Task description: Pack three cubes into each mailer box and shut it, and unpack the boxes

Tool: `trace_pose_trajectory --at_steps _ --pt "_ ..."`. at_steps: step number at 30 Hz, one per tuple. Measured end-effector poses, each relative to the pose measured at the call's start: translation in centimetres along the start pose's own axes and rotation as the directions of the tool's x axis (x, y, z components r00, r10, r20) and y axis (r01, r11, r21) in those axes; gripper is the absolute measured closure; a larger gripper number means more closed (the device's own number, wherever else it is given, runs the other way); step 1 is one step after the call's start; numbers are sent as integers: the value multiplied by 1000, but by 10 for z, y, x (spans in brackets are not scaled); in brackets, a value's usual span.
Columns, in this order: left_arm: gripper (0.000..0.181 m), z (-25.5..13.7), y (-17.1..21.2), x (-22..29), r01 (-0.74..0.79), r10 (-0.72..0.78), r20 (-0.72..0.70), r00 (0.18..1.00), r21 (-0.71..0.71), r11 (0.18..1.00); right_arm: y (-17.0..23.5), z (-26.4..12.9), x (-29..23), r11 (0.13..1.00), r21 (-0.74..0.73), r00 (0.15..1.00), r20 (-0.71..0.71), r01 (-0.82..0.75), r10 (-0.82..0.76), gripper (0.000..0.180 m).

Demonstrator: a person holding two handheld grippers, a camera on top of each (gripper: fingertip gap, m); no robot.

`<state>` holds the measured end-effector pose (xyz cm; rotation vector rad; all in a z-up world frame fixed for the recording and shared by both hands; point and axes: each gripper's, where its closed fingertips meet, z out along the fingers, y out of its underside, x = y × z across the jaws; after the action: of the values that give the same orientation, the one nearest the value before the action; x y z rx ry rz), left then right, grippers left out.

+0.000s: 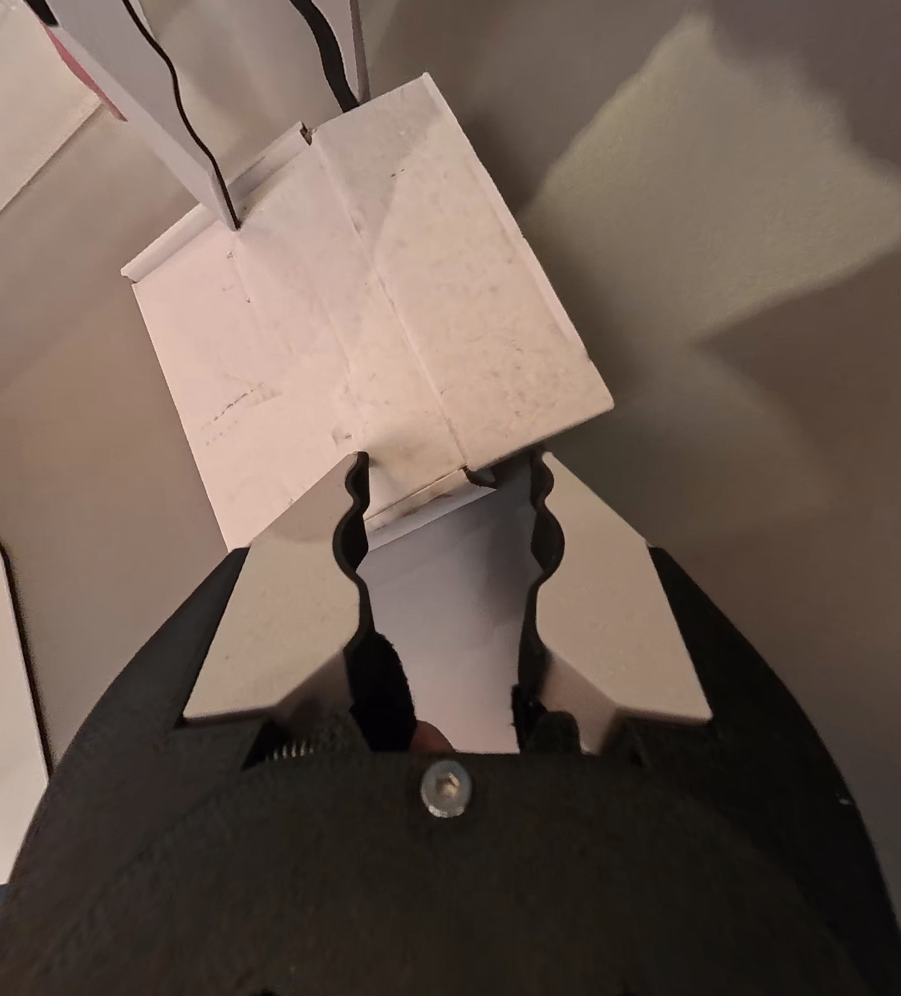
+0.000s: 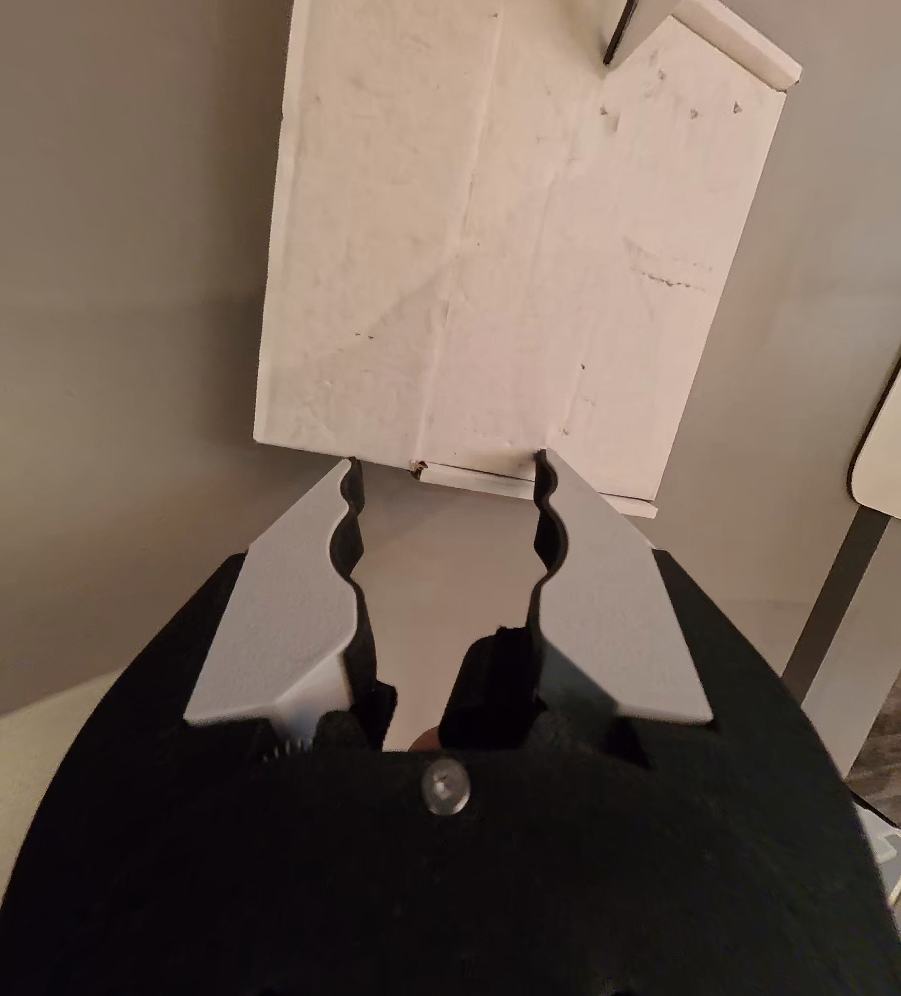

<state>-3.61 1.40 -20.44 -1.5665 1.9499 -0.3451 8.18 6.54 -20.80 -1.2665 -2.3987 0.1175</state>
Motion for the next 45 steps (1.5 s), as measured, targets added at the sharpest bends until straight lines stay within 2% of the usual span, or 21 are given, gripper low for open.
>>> trace_pose_trajectory --at_steps 1,9,16,29,35,37,40,42,43,45 --pt "119 0 0 1 -2 2 -10 1000 -3 1000 0 0 0 1000 -1 1000 2 2 -2 117" --pt "117 -1 -1 2 35 -33 -37 999 31 999 -1 -2 0 1000 14 998 55 -26 25 116" --pt "120 0 -1 0 10 -10 -13 1000 28 1000 0 -1 0 1000 1 999 34 -10 10 117" --pt "124 5 4 -2 -87 91 115 989 -46 995 2 4 4 996 -71 992 -113 52 -60 121" --pt "127 8 9 -6 -200 228 241 943 -134 971 5 6 9 984 -156 963 -240 85 -121 128" --pt "126 9 9 -6 -202 232 255 939 -136 970 5 6 9 981 -172 958 -257 87 -130 128" --pt "120 8 6 -2 -133 140 196 971 -51 990 3 6 5 994 -85 981 -179 63 -78 124" --pt "108 7 4 5 -77 79 115 990 -20 997 1 4 -5 999 -46 998 -55 27 -30 106" --pt "106 7 4 6 -81 83 105 991 -27 996 1 3 -5 999 -49 999 -29 21 -23 102" --pt "108 7 0 5 -22 23 104 994 -12 1000 -2 3 -1 998 -66 999 -44 -5 2 110"
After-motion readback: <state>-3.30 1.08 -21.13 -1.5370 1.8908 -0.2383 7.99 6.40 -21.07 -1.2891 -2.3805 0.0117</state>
